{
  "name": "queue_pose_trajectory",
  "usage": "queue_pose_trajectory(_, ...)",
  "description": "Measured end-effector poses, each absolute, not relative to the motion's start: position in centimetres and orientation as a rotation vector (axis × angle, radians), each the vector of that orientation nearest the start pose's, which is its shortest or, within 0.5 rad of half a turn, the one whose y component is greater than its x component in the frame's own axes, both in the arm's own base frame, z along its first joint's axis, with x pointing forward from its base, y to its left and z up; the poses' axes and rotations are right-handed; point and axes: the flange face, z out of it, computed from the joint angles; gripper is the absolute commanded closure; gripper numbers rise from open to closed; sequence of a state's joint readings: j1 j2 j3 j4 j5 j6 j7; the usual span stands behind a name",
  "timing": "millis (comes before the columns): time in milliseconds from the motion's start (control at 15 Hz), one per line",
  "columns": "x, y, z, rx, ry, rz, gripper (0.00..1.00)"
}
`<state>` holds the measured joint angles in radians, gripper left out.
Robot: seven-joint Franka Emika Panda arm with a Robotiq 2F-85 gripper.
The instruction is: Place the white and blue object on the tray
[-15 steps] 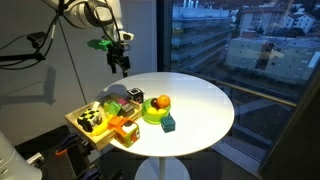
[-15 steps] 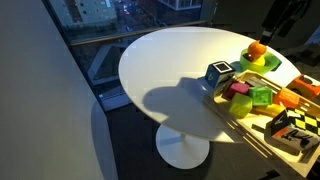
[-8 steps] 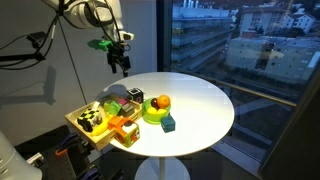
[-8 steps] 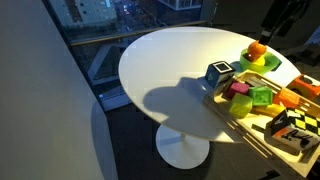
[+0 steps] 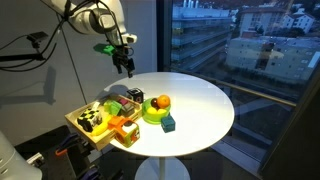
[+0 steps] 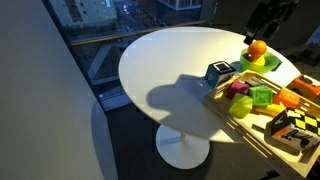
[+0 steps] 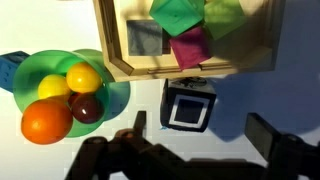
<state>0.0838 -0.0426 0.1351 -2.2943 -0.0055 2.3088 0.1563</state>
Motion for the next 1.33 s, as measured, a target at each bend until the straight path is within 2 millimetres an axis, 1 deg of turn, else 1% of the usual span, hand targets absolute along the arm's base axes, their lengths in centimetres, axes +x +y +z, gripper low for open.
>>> queue_pose_trajectory(200, 51.1, 11.4, 36.2, -3.134, -0.08, -0.074, 0.0)
queue_pose_trajectory(533, 53.7, 12.0, 34.2, -3.13, -0.004, -0.038, 0.0)
queue_pose_trajectory(933, 56.4, 13.5, 30.8, -3.137, 0.035, 0.021, 0.0)
queue_pose_trajectory(1333, 58.3, 14.3, 27.8, -3.159, 0.026, 0.058, 0.0)
